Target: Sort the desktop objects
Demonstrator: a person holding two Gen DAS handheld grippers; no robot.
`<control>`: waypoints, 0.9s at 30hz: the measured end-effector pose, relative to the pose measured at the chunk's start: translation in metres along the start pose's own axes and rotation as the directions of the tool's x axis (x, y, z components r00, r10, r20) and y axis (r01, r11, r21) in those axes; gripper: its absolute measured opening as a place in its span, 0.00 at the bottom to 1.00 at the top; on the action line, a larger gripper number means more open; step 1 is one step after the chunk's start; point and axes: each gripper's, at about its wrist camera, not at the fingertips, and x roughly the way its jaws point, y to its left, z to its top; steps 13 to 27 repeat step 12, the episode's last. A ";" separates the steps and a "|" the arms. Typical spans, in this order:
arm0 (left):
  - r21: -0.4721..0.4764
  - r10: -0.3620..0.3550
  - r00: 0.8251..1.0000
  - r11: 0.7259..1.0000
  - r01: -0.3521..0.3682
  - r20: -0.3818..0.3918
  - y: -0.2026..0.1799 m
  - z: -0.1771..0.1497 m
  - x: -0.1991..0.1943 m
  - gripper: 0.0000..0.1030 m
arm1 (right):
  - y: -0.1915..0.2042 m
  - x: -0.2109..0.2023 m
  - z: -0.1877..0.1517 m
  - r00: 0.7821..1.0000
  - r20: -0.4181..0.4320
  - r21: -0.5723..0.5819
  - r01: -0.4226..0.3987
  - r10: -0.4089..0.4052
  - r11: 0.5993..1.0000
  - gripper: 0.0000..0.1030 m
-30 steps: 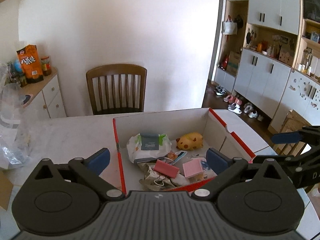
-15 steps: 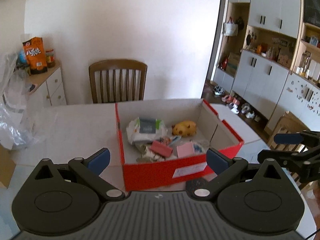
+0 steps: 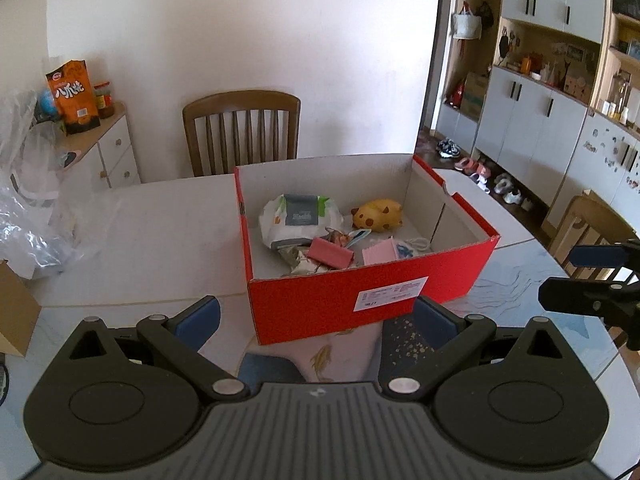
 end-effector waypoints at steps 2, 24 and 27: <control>0.000 -0.004 1.000 1.000 0.004 -0.004 0.000 0.000 0.001 1.00 | -0.001 0.000 -0.001 1.000 -0.005 0.004 0.003 -0.003 1.000 0.99; -0.002 -0.010 1.000 1.000 0.010 -0.003 0.000 0.003 0.001 1.00 | -0.003 0.000 -0.008 1.000 -0.021 0.040 0.008 -0.008 0.999 0.99; -0.002 -0.010 1.000 1.000 0.010 -0.003 0.000 0.003 0.001 1.00 | -0.003 0.000 -0.008 1.000 -0.021 0.040 0.008 -0.008 0.999 0.99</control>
